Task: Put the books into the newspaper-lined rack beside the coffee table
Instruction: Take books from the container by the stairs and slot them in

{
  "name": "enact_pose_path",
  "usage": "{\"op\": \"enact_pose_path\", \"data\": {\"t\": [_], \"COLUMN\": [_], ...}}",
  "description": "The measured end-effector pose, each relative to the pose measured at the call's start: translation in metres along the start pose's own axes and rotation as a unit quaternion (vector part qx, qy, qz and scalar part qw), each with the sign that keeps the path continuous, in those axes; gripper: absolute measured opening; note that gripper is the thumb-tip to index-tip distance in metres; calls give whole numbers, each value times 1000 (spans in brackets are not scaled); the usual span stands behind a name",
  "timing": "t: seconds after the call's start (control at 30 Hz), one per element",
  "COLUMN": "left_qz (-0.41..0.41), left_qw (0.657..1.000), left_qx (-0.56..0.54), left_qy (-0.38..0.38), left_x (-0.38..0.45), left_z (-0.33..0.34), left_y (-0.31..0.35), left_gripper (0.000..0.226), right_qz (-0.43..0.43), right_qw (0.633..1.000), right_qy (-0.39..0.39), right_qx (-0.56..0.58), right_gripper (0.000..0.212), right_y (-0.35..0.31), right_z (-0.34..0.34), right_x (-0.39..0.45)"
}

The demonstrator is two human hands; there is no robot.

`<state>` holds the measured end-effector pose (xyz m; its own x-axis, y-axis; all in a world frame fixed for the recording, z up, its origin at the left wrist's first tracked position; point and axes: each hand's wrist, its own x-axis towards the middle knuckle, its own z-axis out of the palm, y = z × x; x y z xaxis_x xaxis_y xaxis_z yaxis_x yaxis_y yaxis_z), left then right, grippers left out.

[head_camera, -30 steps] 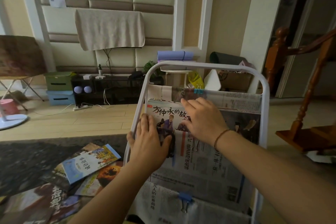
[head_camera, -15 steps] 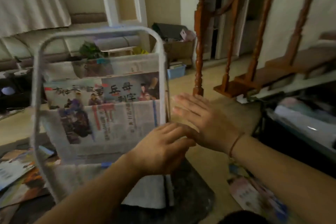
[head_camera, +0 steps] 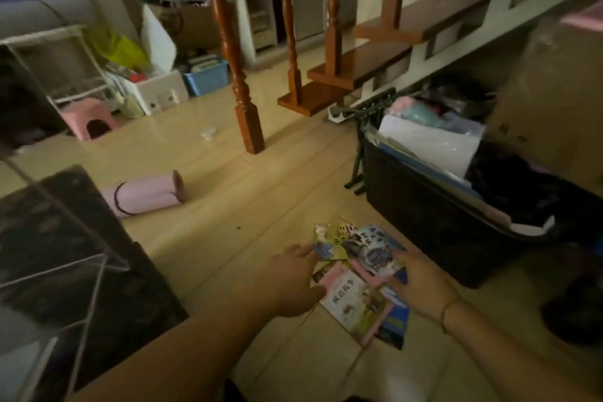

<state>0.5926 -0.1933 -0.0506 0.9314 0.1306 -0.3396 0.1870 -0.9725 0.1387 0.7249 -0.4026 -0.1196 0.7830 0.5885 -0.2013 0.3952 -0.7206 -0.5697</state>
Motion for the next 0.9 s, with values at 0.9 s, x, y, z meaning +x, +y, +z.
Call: {"op": "enact_pose_path", "data": {"t": [0.9], "left_qz": [-320], "left_qw": [710], "left_qx": [-603], "left_qy": [-172], "left_x": [221], "left_z": [247], "left_y": [-44], "left_gripper": [39], "right_qz": [-44], "right_qw": [928], "right_qy": [44], "right_qx": [-367], "right_gripper": [13], "right_y": [179], "right_z": [204], "right_x": [213]}}
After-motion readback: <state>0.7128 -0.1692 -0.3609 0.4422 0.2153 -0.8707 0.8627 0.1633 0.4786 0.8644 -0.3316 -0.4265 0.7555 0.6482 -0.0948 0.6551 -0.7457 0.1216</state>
